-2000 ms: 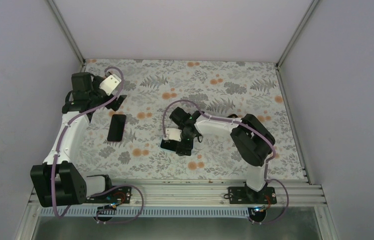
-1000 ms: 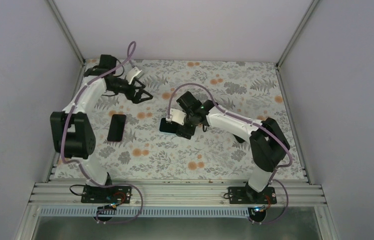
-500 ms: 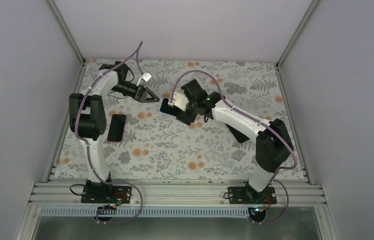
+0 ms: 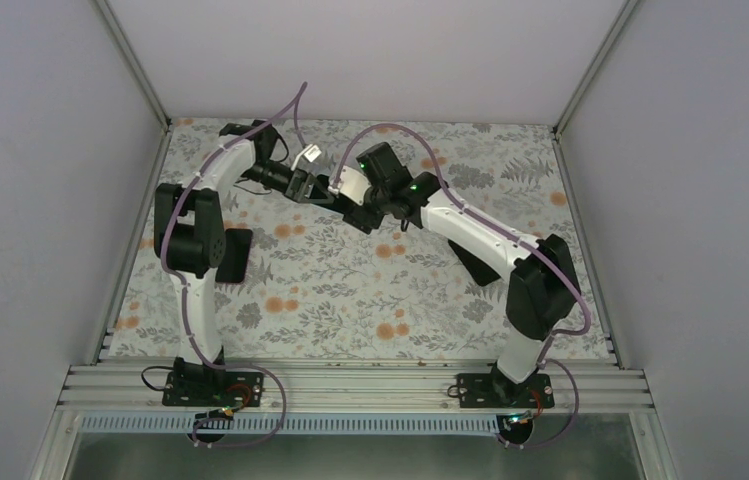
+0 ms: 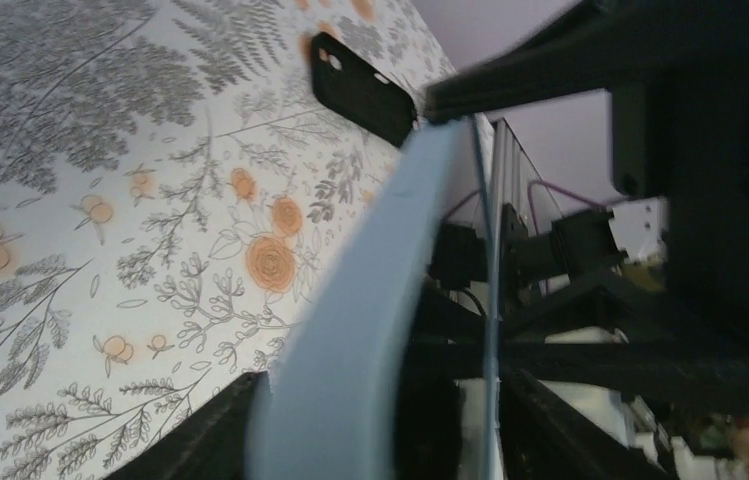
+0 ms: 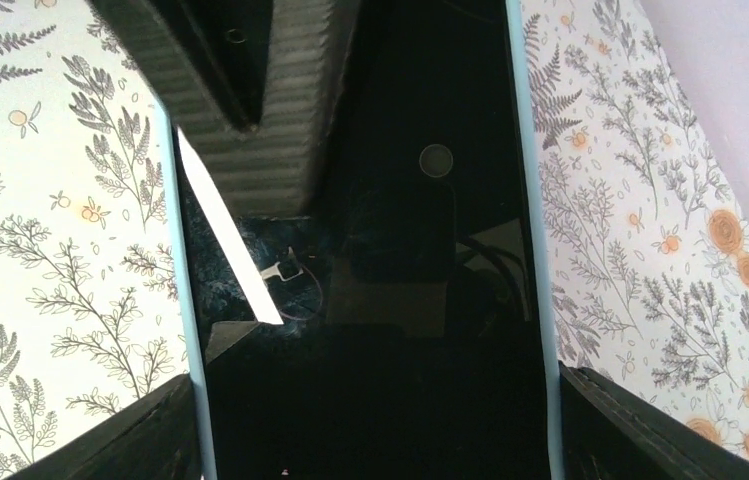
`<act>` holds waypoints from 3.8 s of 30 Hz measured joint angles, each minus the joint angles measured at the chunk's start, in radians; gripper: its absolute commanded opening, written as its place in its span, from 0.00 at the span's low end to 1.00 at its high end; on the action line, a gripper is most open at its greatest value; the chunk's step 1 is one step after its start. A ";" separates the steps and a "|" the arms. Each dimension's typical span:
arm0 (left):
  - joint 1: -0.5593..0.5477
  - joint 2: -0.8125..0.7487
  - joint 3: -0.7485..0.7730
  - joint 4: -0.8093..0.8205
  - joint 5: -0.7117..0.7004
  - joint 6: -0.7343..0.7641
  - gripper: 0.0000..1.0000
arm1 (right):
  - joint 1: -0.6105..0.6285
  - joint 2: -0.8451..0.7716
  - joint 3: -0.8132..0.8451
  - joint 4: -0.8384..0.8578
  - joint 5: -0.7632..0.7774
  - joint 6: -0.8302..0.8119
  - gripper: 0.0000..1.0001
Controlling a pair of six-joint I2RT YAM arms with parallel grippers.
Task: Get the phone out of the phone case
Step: Pick up the phone at the center of the board, then remove the phone case from the phone.
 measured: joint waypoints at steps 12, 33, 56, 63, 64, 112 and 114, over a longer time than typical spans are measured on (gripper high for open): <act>0.002 0.005 0.043 -0.099 0.044 0.029 0.02 | -0.004 0.026 0.000 0.018 0.019 -0.013 0.79; -0.321 -0.564 -0.222 0.278 -0.403 0.321 0.02 | -0.463 -0.280 -0.099 -0.206 -0.690 -0.211 0.73; -0.344 -0.511 -0.155 0.304 -0.478 0.336 0.02 | -0.522 -0.191 -0.088 -0.412 -0.859 -0.417 0.70; -0.360 -0.511 -0.138 0.288 -0.492 0.336 0.02 | -0.521 -0.162 -0.064 -0.406 -0.848 -0.417 0.68; -0.362 -0.511 -0.135 0.288 -0.496 0.336 0.02 | -0.522 -0.161 -0.057 -0.407 -0.845 -0.417 0.68; -0.608 -0.454 -0.042 0.118 -0.681 0.380 0.02 | -0.465 -0.383 -0.193 -0.571 -0.540 -0.539 0.81; -0.611 -0.453 -0.042 0.093 -0.678 0.380 0.02 | -0.454 -0.407 -0.241 -0.544 -0.549 -0.527 0.80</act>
